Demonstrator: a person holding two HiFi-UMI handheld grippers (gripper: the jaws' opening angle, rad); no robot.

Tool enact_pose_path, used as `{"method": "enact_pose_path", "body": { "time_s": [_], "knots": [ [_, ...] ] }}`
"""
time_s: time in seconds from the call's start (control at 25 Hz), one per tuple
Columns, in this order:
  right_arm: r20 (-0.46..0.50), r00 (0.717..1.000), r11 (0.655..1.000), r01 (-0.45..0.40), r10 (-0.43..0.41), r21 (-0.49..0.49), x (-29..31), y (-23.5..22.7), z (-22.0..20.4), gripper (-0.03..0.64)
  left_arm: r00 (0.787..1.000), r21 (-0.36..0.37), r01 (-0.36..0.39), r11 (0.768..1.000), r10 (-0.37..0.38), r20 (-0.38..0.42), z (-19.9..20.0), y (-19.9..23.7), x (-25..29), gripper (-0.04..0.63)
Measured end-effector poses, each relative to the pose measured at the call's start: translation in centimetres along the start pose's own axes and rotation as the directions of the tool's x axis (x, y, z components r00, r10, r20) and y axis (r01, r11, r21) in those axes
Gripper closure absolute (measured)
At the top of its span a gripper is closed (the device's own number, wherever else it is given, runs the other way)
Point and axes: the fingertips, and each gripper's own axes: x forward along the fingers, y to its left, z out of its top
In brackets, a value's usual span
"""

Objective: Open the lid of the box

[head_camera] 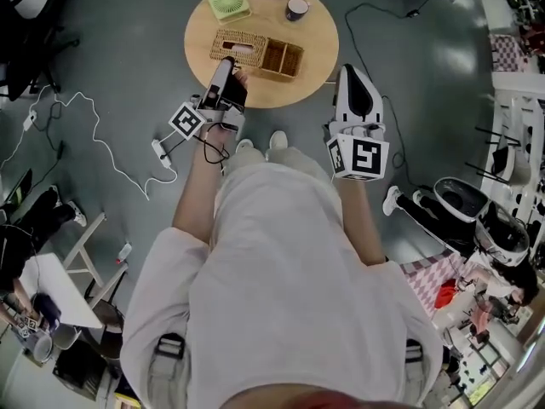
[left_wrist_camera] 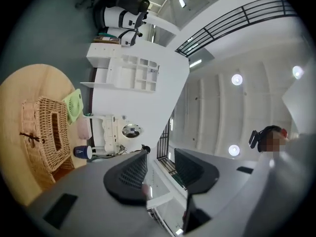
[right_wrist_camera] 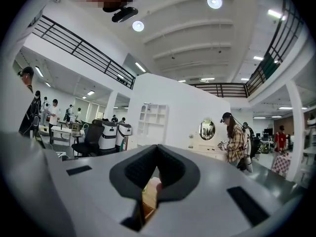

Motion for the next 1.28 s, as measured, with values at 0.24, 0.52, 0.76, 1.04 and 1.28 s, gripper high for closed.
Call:
{"method": "enact_pose_path", "body": {
  "time_s": [0.24,0.52,0.76,1.04,1.28],
  "knots": [
    [-0.024,1.0,1.0,0.01,-0.01,-0.003,1.3,-1.7,-3.9,0.619,0.998,-0.018,-0.065,0.998,0.065,0.024,0.4,7.0,-2.0,0.411],
    [-0.061,0.998,0.999,0.027,-0.028,-0.017,1.8,-3.3,-9.8,0.619,0.983,-0.034,-0.171,0.985,0.173,0.061,0.1,16.2,-4.8,0.407],
    [-0.086,0.996,1.0,0.024,-0.026,-0.019,2.3,-4.8,-12.1,0.619,0.972,-0.038,-0.219,0.975,0.222,0.081,-0.2,20.3,-5.2,0.4],
    [-0.096,0.995,1.0,0.021,-0.023,-0.022,2.3,-5.8,-12.6,0.619,0.961,-0.05,-0.252,0.967,0.256,0.103,-0.3,22.7,-5.3,0.422],
    [-0.115,0.993,0.999,0.029,-0.031,-0.018,2.1,-6.8,-12.4,0.619,0.967,-0.078,-0.213,0.974,0.222,0.124,0.0,21.5,-3.9,0.414]
  ]
}}
